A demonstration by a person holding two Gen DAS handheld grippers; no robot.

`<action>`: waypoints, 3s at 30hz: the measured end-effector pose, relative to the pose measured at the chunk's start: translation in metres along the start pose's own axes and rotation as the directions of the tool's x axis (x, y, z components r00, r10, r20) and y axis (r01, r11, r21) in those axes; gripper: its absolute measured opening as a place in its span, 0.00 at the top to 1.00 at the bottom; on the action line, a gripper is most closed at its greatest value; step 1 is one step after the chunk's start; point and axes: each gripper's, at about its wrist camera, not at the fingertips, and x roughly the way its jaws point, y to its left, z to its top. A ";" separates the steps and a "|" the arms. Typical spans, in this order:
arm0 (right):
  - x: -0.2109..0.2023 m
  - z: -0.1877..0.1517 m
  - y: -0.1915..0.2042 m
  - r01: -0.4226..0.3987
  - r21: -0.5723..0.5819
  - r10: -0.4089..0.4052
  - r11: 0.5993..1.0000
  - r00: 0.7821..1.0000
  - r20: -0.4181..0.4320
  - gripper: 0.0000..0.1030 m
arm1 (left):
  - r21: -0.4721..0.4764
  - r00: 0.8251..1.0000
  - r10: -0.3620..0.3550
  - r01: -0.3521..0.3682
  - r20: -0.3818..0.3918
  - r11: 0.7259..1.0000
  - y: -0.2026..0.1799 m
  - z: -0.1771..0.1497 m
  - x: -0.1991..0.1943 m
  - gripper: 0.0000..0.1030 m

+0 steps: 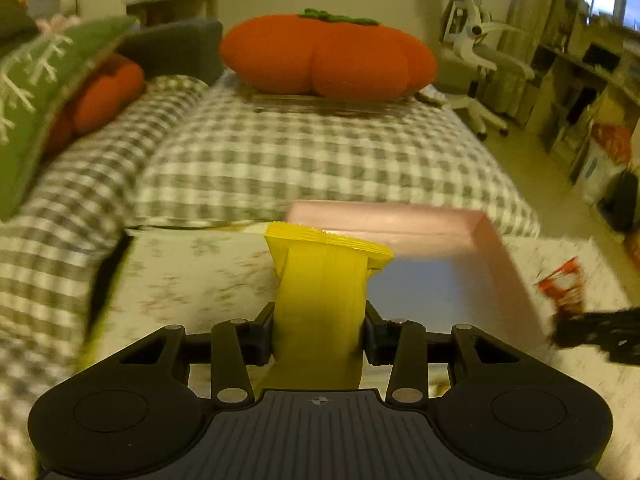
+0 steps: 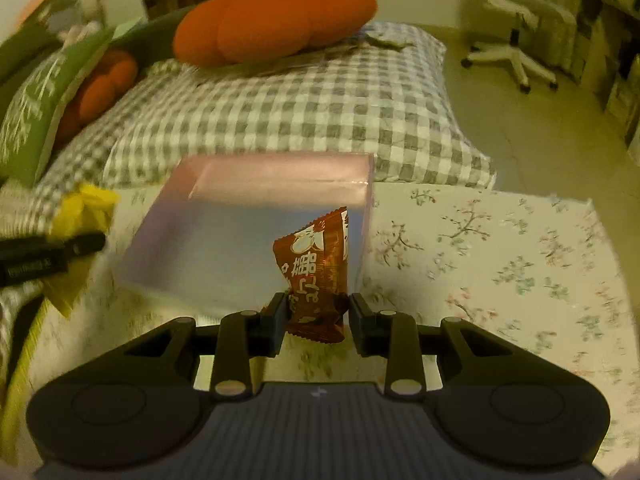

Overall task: Organize snacks
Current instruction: 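Carry both snacks over the pink box and open both grippers to drop them, then grasp the large yellow pouch with the right gripper while the left moves to the white wrapper, then grasp the white paper-wrapped snack with the left gripper while the right holds the yellow pouch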

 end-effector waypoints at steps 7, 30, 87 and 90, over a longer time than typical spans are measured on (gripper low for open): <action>0.040 0.005 -0.003 -0.029 0.056 0.030 0.998 0.999 -0.012 0.71 | -0.029 1.000 0.011 -0.011 0.005 1.000 0.000 -0.002 0.046 0.62; -0.057 -0.018 0.031 0.028 0.037 -0.026 0.999 0.999 -0.048 0.25 | -0.152 0.998 0.027 -0.037 -0.062 0.988 0.009 -0.013 -0.067 0.16; -0.058 -0.080 0.065 -0.048 0.033 0.053 0.998 0.988 -0.144 0.68 | -0.115 0.949 -0.136 0.107 -0.285 0.988 -0.015 -0.125 -0.046 0.18; -0.058 -0.082 0.065 -0.048 0.036 0.052 0.998 0.988 -0.142 0.68 | -0.085 0.943 -0.132 0.111 -0.307 0.990 -0.016 -0.128 -0.037 0.35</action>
